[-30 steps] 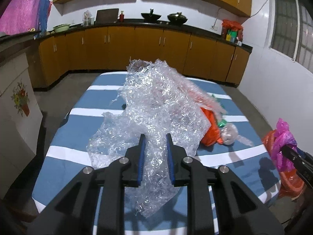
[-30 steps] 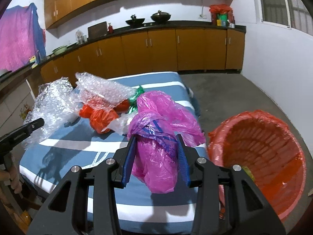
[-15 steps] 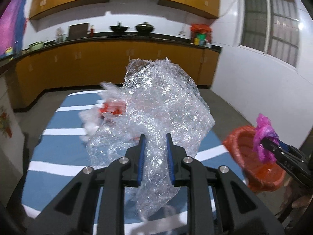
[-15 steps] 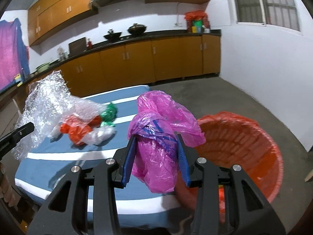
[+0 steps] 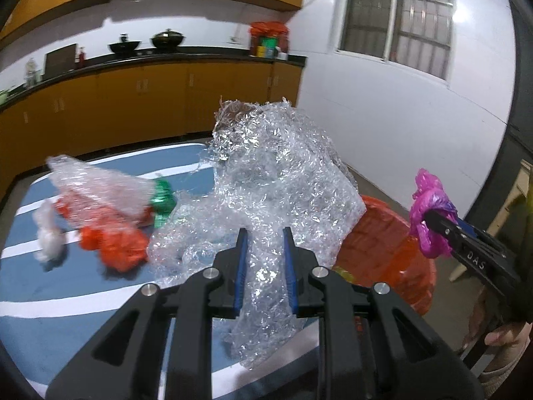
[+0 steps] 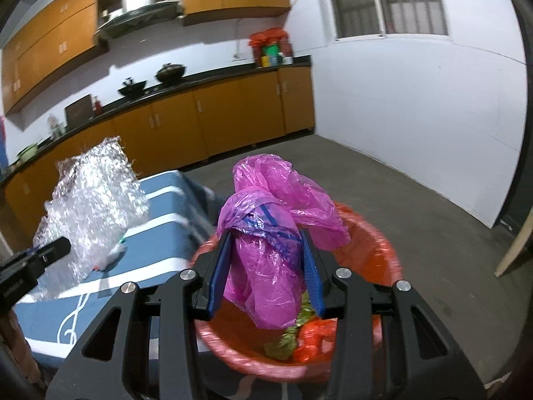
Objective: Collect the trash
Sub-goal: 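Carry the bubble wrap and pink bag with both tools over the basket, then open both tools to drop the bubble wrap and pink bag into the basket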
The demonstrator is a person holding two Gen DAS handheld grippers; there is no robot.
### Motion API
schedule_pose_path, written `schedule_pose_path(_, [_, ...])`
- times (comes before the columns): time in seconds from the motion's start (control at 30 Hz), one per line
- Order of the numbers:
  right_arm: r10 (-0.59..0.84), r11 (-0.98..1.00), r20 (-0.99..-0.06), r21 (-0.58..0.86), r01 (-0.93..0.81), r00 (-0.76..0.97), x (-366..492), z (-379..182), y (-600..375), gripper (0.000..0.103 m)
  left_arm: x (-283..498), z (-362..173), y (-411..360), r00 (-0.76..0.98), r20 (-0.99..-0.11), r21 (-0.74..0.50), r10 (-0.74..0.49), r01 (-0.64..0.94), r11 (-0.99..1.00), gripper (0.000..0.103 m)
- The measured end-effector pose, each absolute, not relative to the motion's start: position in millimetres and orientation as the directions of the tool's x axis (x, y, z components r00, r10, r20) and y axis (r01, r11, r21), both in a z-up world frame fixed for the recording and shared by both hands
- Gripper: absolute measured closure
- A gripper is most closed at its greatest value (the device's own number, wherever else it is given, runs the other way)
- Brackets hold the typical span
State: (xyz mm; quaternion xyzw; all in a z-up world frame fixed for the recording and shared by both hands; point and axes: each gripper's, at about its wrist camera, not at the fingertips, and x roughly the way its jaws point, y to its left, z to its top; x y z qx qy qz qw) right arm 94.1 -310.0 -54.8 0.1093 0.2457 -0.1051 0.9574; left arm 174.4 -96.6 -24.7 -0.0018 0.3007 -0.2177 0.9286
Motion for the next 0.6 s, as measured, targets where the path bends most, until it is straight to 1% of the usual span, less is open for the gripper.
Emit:
schedule_pose_path(0.27, [-0.190,0.930,-0.505,0.183,0.320,0.842,90,-63,-337,0.062,184,-40,-146,0.653,-0.586,-0.149,-0.480,0.495,0.856,0.082])
schedule_pose_path(0.6, [-0.195,0.906,-0.517,0.230,0.355,0.833,93,-71,-360,0.061,198,-61,-187,0.585,-0.625,-0.167,-0.516,0.545,0.821,0.082])
